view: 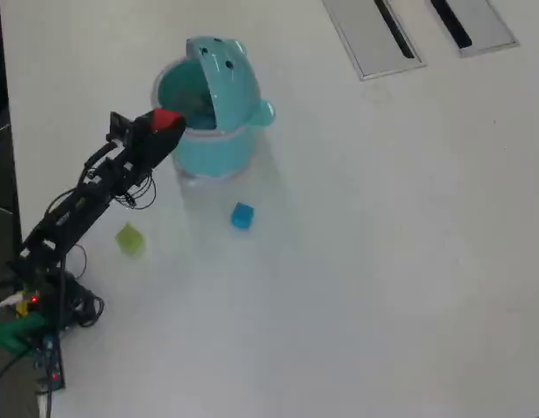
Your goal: Grasp RGB lego blocks and put them in the bin one by one.
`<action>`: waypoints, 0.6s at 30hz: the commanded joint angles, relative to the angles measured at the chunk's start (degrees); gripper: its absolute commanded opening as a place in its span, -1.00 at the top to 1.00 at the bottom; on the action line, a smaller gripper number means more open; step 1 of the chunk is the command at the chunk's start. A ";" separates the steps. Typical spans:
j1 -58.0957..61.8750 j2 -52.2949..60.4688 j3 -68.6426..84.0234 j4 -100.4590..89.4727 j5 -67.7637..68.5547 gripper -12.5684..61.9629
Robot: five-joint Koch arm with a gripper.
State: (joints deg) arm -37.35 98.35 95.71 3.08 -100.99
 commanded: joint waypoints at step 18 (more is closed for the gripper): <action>-3.87 -22.59 -34.45 -0.53 -0.97 0.38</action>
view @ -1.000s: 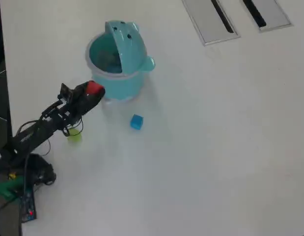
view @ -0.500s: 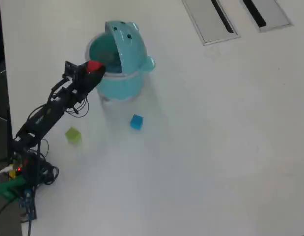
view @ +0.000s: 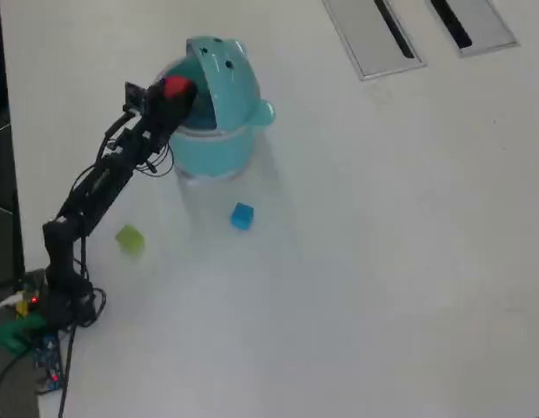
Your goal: Grasp RGB lego blocks and put them in the bin one by one.
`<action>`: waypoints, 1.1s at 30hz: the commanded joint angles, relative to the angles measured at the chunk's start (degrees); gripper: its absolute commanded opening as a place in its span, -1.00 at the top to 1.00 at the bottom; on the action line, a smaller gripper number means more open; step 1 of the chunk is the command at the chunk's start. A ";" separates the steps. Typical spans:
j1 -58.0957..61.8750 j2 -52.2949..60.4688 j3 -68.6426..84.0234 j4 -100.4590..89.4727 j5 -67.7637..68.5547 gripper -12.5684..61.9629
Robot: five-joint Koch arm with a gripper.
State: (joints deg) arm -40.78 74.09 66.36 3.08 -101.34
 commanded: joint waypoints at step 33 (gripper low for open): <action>5.71 9.49 -12.74 24.26 8.79 -0.09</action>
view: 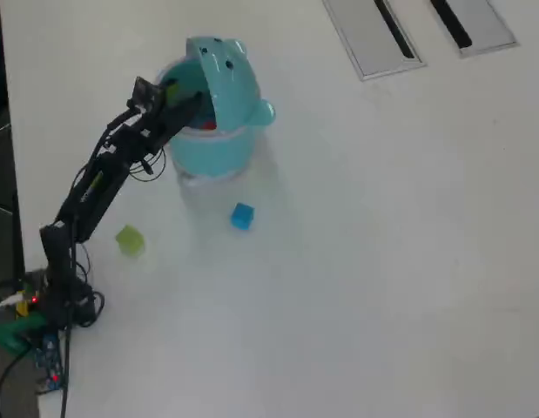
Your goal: Grasp RGB lego blocks and put them in the bin one by one.
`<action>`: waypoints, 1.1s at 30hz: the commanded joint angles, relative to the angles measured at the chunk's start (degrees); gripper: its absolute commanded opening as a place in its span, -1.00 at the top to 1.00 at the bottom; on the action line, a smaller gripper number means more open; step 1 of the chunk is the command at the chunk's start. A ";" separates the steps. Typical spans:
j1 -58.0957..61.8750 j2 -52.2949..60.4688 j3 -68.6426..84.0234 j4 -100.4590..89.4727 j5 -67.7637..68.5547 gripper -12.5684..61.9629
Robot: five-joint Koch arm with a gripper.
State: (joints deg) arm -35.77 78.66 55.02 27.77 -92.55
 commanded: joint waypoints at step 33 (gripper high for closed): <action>-3.78 32.78 36.47 -0.26 -0.35 -0.27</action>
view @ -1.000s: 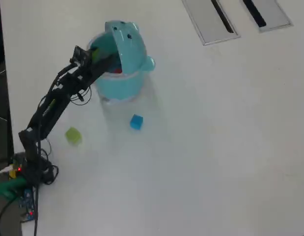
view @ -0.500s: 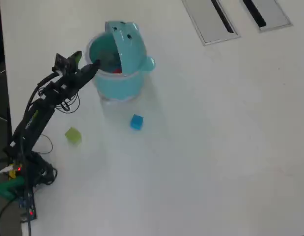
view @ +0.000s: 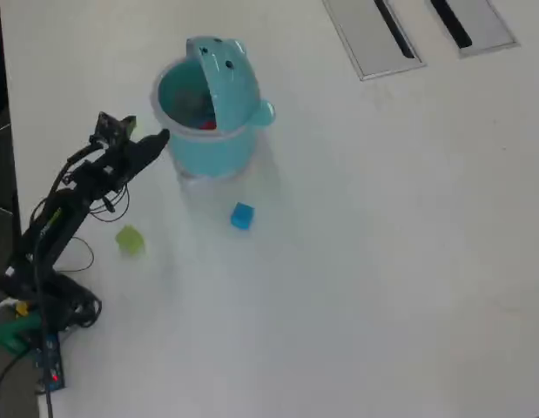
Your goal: Grasp RGB lego blocks and put them in the bin one by one.
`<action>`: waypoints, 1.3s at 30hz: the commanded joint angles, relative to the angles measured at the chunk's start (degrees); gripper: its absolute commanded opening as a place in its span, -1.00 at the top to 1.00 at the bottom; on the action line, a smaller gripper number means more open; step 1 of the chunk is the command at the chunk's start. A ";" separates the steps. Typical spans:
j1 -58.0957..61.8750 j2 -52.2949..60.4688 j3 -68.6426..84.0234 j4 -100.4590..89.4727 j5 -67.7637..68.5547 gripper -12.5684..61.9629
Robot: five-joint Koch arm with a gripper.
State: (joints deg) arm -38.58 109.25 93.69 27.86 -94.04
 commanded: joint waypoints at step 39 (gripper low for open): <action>0.62 25.40 38.85 4.83 0.70 -0.24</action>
State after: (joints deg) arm -38.58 131.13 134.74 33.13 -93.52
